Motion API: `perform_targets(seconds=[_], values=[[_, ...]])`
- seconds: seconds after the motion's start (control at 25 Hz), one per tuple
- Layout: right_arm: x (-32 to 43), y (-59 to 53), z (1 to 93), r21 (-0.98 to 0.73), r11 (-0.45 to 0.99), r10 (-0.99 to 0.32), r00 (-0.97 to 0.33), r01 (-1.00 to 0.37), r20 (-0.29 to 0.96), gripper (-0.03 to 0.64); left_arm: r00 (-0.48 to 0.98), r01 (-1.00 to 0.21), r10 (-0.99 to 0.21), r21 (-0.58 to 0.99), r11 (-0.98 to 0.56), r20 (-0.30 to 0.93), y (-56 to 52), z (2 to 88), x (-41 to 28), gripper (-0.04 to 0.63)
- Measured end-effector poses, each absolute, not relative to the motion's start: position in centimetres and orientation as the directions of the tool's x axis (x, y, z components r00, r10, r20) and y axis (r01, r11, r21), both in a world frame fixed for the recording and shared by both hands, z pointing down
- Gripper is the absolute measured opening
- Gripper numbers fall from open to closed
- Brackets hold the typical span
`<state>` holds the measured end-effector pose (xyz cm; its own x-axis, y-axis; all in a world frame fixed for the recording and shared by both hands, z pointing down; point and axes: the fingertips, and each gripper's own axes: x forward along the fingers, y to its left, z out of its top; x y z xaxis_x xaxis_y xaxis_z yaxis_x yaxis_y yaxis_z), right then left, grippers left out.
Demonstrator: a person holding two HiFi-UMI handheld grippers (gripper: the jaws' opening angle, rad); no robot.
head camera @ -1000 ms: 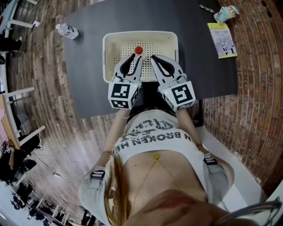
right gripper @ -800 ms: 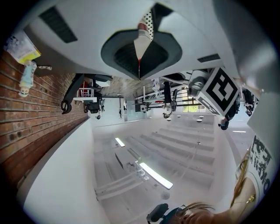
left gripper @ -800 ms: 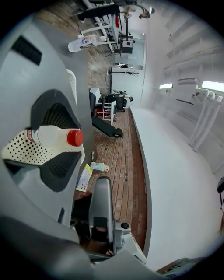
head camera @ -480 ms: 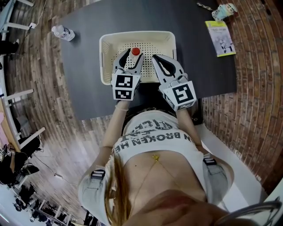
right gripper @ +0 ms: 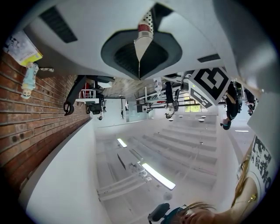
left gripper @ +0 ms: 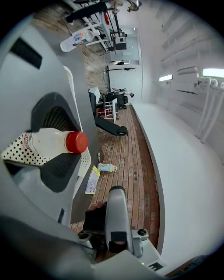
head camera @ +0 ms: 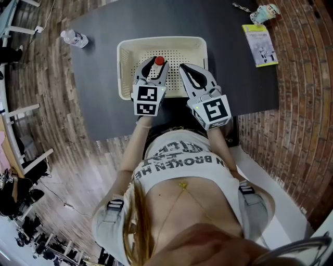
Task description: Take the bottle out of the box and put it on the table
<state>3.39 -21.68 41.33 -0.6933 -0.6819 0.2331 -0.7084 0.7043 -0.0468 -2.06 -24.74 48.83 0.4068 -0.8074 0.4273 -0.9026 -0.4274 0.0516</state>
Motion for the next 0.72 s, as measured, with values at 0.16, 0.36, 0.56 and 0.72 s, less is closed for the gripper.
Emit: perform_targets(seconds=[0.16, 0.36, 0.56, 0.72], values=[[3.74, -21.73, 41.39, -0.043, 0.7, -0.686, -0.689, -0.713, 0.233, 0.009, 0.412, -0.9, -0.807, 0.052, -0.432, 0.423, -24.67, 48.98, -1.95, 0.158], [3.96, -21.5, 41.53, -0.048, 0.696, -0.689, -0.686, -0.716, 0.237, 0.009, 0.421, -0.898, -0.807, 0.065, -0.436, 0.414, -24.48, 49.04, -2.19, 0.158], [3.98, -21.29, 41.75, -0.053, 0.698, -0.685, -0.688, -0.714, 0.24, 0.009, 0.426, -0.895, -0.804, 0.061, -0.442, 0.414, -24.24, 49.09, -2.11, 0.158], [3.86, -21.16, 41.7, -0.057, 0.702, -0.681, -0.692, -0.71, 0.239, 0.009, 0.426, -0.894, -0.803, 0.06, -0.443, 0.416, -24.04, 49.11, -2.04, 0.158]])
